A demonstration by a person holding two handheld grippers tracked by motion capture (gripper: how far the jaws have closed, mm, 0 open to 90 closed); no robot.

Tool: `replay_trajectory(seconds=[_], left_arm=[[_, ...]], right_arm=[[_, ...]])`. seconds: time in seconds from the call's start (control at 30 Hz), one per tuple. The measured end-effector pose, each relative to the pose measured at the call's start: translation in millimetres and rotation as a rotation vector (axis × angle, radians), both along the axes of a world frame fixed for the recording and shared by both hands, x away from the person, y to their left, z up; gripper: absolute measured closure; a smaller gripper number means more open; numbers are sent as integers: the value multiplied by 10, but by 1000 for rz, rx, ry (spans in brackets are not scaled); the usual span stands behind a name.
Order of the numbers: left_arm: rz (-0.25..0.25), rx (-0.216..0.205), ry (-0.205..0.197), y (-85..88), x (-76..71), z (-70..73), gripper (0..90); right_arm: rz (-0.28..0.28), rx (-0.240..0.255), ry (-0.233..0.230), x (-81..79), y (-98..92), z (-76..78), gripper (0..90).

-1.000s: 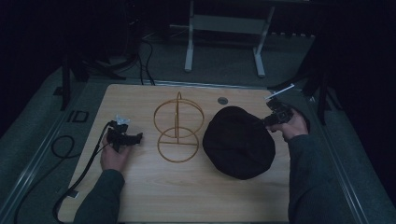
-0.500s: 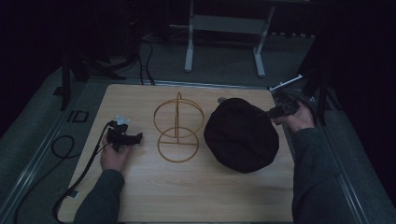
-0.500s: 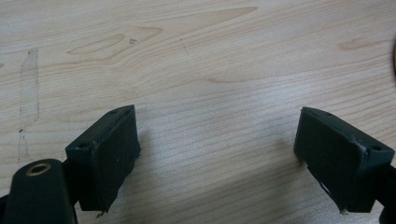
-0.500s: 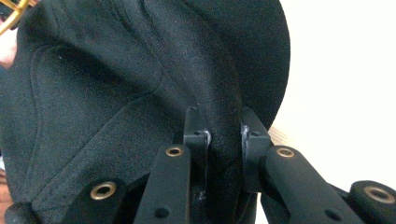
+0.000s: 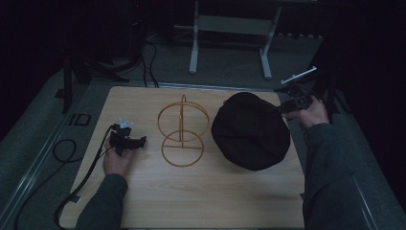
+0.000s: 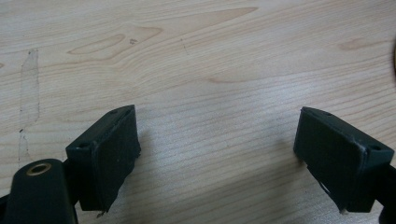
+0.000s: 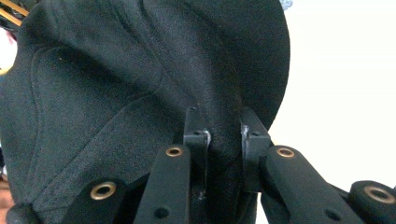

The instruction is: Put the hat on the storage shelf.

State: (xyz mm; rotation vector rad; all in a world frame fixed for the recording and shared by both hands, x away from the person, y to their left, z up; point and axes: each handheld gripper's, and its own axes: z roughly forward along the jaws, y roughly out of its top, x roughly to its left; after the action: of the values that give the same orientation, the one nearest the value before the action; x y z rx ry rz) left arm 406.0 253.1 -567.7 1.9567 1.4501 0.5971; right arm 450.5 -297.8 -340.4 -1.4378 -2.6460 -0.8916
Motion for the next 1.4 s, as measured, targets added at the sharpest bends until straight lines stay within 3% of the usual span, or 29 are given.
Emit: replay_trajectory(seconds=[0.37,1.0,1.4], left_arm=[[-1,2,3,1,-1,2,138],[-1,2,2,1,-1,2,137],[0,2,1,1,0,1,137]], right_arm=[[-6,4,1,27,-6,176,779],[-33,53,-5,123,20,376,778],[-31,53,-23,66,8,596,778]])
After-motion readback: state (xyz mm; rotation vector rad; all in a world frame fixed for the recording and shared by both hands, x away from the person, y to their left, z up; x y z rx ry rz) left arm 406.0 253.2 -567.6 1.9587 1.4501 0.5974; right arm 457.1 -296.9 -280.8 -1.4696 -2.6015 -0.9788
